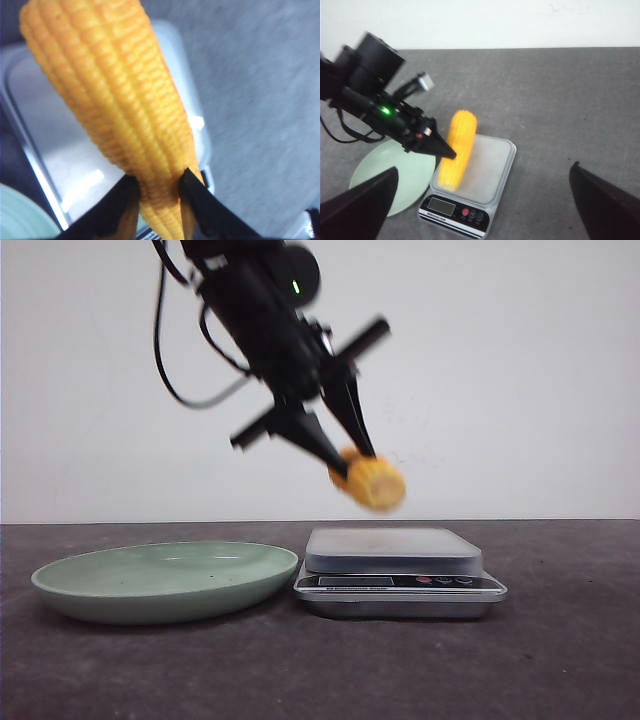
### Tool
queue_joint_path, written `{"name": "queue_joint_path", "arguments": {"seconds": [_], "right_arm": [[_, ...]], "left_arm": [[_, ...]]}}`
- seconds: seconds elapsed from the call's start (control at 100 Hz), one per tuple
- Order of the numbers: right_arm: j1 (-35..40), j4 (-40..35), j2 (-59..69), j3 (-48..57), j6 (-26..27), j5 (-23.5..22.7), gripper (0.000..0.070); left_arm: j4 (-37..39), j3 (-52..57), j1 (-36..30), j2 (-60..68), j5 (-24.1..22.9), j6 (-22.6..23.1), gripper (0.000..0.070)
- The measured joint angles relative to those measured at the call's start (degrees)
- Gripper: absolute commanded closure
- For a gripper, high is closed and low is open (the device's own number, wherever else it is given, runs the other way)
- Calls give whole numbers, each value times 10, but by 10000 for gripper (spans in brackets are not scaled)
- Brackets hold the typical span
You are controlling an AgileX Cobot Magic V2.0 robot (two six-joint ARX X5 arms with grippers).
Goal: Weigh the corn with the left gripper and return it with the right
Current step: 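Lift the corn with the left gripper and carry it over the scale, then lower the corn onto the scale, open the left gripper and withdraw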
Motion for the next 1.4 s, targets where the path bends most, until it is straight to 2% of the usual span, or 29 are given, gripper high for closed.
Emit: {"name": "queue_joint_path", "arguments": {"seconds": [0.25, 0.3, 0.39, 0.44, 0.5, 0.64, 0.74, 0.9, 1.06, 1.23, 1.26, 1.29, 1.4], "right_arm": [[0, -18, 0, 0, -4, 2, 0], [0, -18, 0, 0, -4, 2, 0], [0, -18, 0, 0, -4, 2, 0], [0, -18, 0, 0, -4, 2, 0], [0, -18, 0, 0, -4, 2, 0], [0, -18, 0, 0, -5, 2, 0], [0, -18, 0, 0, -6, 2, 0], [0, -18, 1, 0, -13, 4, 0], [0, -18, 3, 0, -20, 15, 0], [0, -22, 10, 0, -22, 16, 0], [0, -23, 10, 0, -22, 16, 0], [0, -24, 13, 0, -23, 16, 0], [0, -28, 19, 0, -25, 17, 0]], "left_arm": [[1, 0, -14, 22, 1, 0, 688], [1, 0, -14, 23, 1, 0, 596], [0, 0, -14, 23, 1, -1, 300], [-2, 0, -14, 23, 1, -1, 186], [-5, 0, -14, 23, 0, 0, 134], [-13, 0, -14, 24, 0, -1, 120], [-19, 2, -14, 24, 0, -1, 0], [-48, 45, -12, 27, -1, 0, 0], [-100, 138, -9, 27, -4, 8, 0], [-194, 260, -8, 27, -43, 45, 5], [-214, 283, -8, 27, -56, 53, 56], [-234, 306, -8, 27, -66, 63, 141], [-313, 393, -8, 27, -110, 99, 585]]}}
